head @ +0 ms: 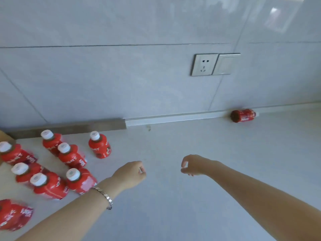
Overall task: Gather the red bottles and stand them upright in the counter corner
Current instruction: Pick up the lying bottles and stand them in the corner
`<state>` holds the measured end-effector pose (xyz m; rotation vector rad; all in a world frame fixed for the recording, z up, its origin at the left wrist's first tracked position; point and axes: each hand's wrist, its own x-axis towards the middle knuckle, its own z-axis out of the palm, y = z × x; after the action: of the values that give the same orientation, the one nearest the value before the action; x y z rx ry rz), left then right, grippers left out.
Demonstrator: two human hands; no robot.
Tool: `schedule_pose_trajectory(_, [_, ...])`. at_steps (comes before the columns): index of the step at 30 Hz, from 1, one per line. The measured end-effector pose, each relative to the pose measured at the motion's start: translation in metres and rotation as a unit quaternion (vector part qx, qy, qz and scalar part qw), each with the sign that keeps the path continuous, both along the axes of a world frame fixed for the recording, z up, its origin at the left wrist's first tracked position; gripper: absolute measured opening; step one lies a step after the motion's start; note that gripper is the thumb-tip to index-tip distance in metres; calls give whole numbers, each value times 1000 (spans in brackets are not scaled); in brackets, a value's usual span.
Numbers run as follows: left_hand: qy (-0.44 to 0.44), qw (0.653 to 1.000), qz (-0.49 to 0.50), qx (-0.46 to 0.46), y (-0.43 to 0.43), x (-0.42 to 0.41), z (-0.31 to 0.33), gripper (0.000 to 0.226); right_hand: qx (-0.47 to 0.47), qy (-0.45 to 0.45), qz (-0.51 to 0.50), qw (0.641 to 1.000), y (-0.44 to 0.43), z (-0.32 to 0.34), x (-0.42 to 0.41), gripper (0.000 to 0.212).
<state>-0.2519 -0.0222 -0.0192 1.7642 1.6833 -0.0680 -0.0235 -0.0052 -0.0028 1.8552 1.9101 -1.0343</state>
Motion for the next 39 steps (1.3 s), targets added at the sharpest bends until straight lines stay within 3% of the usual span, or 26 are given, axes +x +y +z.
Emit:
schedule_pose_trajectory(7, [-3,998,-67,19,65,195,4,5,39,-56,-115,991,23,-3,224,34])
schedule_pose_trajectory(13, [5,998,-61,28,110,344,-9,8,46,-96,-111,988,71,-18,373,33])
schedule_pose_trajectory(18, [17,995,-57,77,165,438,-17,34,42,-100,-118,987,116,-33,461,32])
schedule_pose_trajectory(23, [52,985,-91,140,226,511,-34,57,54,-77,-126,988,157,-53,511,30])
schedule_pose_trajectory(29, [130,971,-137,145,280,563,-72,77,65,-47,-110,991,187,-74,542,30])
schedule_pose_trajectory(34, [177,957,-129,190,287,572,-91,77,49,-38,-127,990,189,-87,558,30])
schedule_pose_trajectory(39, [194,943,-199,183,261,567,-82,75,30,-59,-125,990,172,-83,562,32])
